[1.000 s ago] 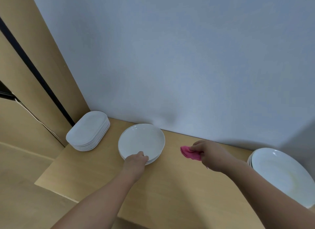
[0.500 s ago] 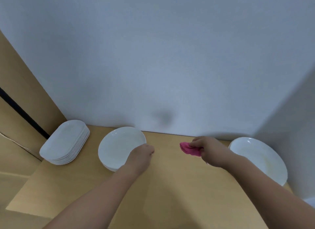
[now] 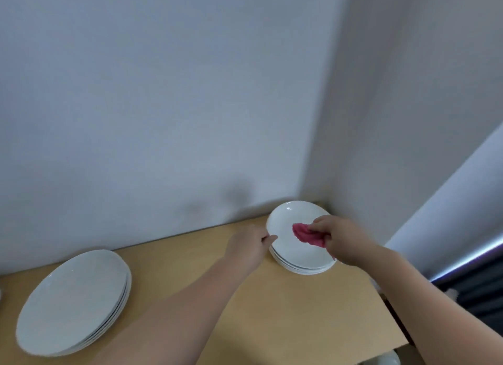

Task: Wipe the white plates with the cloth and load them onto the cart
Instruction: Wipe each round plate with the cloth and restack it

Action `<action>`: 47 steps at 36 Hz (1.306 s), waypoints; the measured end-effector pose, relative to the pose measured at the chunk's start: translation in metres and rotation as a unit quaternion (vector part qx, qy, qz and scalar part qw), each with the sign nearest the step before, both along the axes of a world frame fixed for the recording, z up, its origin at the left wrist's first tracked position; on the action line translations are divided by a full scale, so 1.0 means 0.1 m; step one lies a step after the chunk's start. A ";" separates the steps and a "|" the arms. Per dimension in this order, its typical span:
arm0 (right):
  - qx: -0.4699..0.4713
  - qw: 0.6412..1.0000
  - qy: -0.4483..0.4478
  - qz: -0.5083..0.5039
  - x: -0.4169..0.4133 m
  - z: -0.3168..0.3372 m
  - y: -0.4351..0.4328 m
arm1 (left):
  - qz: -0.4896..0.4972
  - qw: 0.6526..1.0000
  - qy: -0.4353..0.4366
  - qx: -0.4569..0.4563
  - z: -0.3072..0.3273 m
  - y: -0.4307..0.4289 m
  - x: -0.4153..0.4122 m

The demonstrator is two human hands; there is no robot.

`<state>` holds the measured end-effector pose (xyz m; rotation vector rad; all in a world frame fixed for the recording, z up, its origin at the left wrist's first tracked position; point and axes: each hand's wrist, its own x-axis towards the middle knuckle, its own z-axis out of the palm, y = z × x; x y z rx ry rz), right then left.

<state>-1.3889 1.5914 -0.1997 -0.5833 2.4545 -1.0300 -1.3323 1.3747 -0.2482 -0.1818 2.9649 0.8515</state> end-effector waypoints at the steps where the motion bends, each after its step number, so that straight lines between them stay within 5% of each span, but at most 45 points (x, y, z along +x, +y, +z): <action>1: 0.013 1.000 0.001 -0.004 -0.03 -0.03 0.08 | 0.010 1.000 -0.022 0.007 -0.04 0.08 -0.08; 12: 0.136 0.986 0.076 0.050 -0.44 -0.32 0.54 | 0.122 0.979 -0.147 -0.071 -0.53 0.33 -0.49; 20: 0.142 0.986 0.049 0.077 -0.65 -0.44 0.55 | 0.166 0.969 -0.184 0.023 -0.58 0.37 -0.49; 32: 0.154 0.981 0.062 0.102 -0.63 -0.45 0.55 | 0.182 0.965 -0.188 0.015 -0.54 0.45 -0.54; 47: 0.137 0.981 0.090 0.099 -0.56 -0.44 0.66 | 0.292 0.913 -0.104 0.267 -0.39 0.49 -0.52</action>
